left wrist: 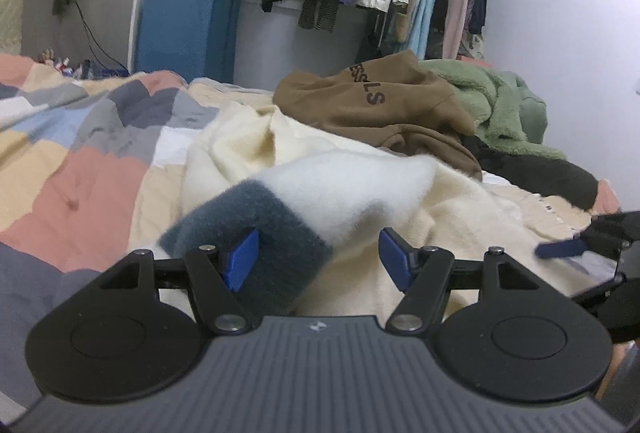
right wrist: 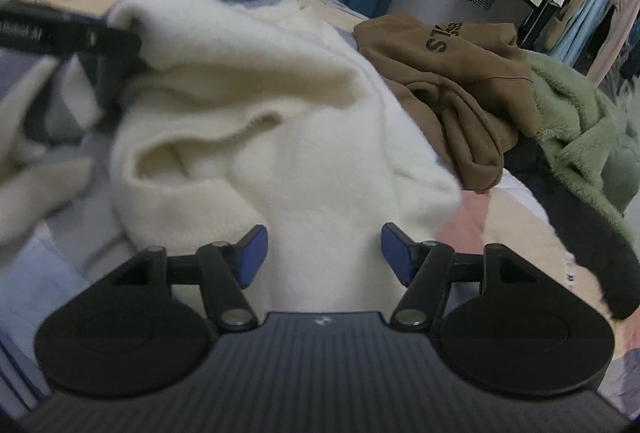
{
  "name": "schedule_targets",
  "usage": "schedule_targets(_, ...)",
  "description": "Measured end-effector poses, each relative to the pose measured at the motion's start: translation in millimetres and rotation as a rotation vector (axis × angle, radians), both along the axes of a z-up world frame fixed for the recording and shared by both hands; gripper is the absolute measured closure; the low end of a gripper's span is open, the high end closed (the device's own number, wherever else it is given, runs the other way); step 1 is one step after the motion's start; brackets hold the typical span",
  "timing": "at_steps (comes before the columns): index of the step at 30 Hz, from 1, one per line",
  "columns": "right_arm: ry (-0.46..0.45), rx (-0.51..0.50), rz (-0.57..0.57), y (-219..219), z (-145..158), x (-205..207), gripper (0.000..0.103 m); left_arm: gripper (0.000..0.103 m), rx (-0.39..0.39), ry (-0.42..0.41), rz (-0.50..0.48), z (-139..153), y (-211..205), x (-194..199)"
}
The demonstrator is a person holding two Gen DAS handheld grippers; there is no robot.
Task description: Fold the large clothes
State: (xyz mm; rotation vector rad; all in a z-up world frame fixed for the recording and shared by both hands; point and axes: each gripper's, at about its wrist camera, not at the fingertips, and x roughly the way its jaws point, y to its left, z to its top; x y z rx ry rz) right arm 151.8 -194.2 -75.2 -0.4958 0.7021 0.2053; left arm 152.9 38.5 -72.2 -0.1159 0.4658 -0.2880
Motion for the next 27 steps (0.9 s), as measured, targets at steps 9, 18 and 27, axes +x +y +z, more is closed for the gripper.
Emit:
schedule_targets(9,0.07,-0.05,0.029,0.7,-16.0,11.5,0.052,0.027,0.098,-0.05,0.042,-0.6,-5.9,4.1)
schedule_targets(18,-0.127,0.147,-0.018,-29.1,36.3,-9.3,0.088,0.025,0.176,-0.09,0.068,-2.7,-22.2,22.4)
schedule_targets(27,-0.098,0.212,-0.052,-41.9,32.7,-0.3,0.088,0.025,0.241,-0.039,0.001,-15.8,-40.7,59.1)
